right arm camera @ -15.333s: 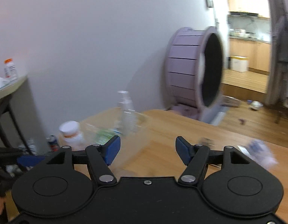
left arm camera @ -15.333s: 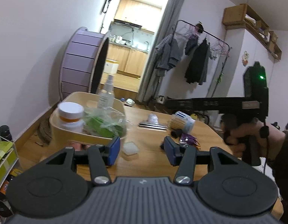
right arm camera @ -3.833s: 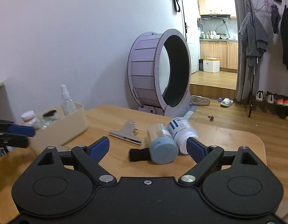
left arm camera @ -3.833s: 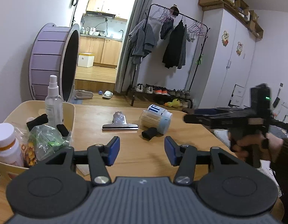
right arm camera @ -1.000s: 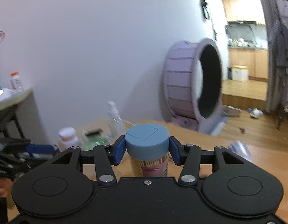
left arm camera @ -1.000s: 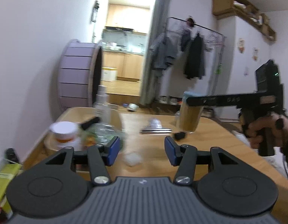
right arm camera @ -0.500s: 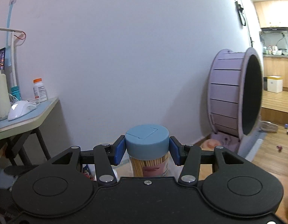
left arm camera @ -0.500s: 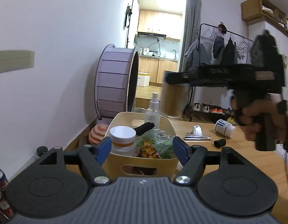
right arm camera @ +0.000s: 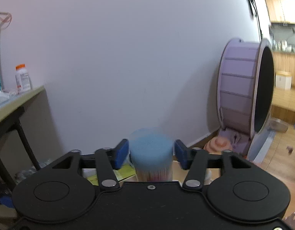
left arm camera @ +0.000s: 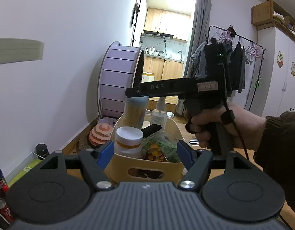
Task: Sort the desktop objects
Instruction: 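Carry the toothpick container into the cream basket and open the right tool, then grasp the white pill bottle lying on the table with the right tool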
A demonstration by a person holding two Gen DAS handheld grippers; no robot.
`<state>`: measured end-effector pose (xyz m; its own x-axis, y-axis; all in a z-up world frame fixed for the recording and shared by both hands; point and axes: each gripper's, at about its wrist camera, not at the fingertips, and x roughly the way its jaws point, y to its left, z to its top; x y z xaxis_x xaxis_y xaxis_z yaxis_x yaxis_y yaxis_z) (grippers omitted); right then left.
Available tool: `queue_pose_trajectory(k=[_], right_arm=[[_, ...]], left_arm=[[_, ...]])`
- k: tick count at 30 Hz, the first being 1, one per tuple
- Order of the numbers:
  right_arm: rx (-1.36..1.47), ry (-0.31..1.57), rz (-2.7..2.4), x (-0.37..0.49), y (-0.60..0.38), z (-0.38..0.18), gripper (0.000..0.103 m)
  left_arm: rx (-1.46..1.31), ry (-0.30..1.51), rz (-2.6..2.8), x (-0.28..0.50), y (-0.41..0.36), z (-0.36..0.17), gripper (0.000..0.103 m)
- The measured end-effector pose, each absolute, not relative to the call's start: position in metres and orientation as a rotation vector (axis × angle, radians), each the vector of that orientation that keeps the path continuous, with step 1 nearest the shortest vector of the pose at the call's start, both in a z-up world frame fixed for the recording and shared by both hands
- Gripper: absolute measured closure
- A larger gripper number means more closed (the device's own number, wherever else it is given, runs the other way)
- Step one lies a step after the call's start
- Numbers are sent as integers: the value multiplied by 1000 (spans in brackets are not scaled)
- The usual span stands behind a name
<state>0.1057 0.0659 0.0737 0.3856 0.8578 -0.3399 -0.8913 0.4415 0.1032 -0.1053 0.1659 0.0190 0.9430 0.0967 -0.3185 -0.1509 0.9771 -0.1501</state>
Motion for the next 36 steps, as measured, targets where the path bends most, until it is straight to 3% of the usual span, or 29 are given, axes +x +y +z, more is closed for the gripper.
queue_pose_trajectory(k=[15, 19, 27, 36], right_arm=[[-86, 331, 961, 73, -74, 92, 37], [-81, 330, 885, 62, -121, 89, 32], [-35, 360, 716, 70, -195, 65, 31], [-40, 417, 585, 127, -213, 26, 31]], left_arm=[[-170, 329, 75, -95, 154, 14, 31], [-167, 331, 36, -89, 144, 13, 31], [-118, 332, -63, -78, 115, 6, 31], [-89, 336, -129, -68, 94, 1, 31]])
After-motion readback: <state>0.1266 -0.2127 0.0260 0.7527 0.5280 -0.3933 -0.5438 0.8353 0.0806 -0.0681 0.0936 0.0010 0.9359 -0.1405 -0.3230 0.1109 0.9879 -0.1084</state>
